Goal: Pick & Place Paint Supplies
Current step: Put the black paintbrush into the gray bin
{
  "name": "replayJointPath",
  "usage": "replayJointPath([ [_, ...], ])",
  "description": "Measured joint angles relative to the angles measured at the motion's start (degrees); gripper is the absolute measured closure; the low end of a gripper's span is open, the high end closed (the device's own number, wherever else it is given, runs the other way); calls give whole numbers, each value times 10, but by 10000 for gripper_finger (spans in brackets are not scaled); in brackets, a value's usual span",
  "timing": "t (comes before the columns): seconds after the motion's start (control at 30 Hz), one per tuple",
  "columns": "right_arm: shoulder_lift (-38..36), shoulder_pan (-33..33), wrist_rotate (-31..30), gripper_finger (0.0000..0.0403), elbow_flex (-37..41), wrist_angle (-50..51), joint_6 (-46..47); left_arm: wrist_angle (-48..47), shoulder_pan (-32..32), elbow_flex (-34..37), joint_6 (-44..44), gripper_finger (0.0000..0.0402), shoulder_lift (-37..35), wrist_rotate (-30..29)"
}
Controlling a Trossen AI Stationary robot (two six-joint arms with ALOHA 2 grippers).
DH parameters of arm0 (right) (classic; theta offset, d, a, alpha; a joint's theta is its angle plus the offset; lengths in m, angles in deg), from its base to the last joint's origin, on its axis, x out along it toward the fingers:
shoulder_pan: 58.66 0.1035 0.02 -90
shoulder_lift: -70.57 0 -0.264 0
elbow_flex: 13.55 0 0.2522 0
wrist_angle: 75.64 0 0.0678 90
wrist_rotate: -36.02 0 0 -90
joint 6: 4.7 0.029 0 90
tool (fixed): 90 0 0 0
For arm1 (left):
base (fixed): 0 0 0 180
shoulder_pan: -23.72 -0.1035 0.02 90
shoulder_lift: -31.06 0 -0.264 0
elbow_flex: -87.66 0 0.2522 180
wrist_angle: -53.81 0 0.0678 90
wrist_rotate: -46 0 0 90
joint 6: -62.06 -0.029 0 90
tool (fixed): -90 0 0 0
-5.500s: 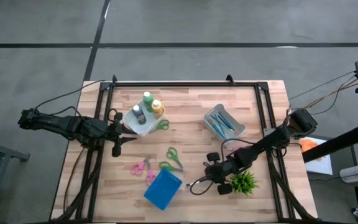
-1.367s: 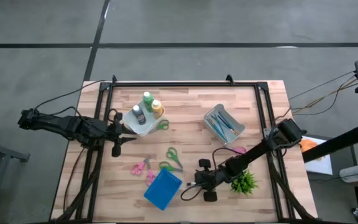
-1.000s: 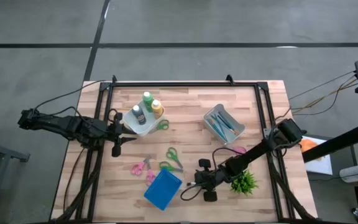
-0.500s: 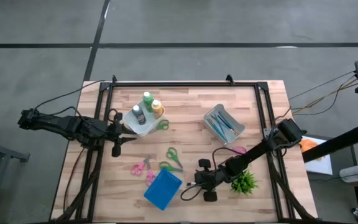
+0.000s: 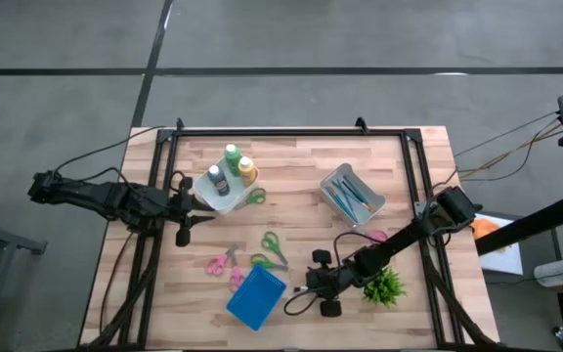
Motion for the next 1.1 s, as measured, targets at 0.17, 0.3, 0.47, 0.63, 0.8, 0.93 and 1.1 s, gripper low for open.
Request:
replayJointPath([
  [0.17,-2,0,0,345,-4,3,0,0,0,0,0,294,0,0],
  [0.3,-2,0,0,345,-8,8,0,0,0,0,0,294,0,0],
  [0.47,-2,0,0,345,-8,8,0,0,0,0,0,294,0,0],
  [0.63,-5,0,0,345,-8,8,0,0,0,0,0,294,0,0],
  [0.8,-9,0,-2,345,-8,10,0,0,0,0,0,294,0,0],
  [0.93,-14,0,-2,345,-7,13,-2,0,0,0,0,294,0,0],
  [1.1,-17,0,0,345,-7,19,-2,0,0,0,0,294,0,0],
])
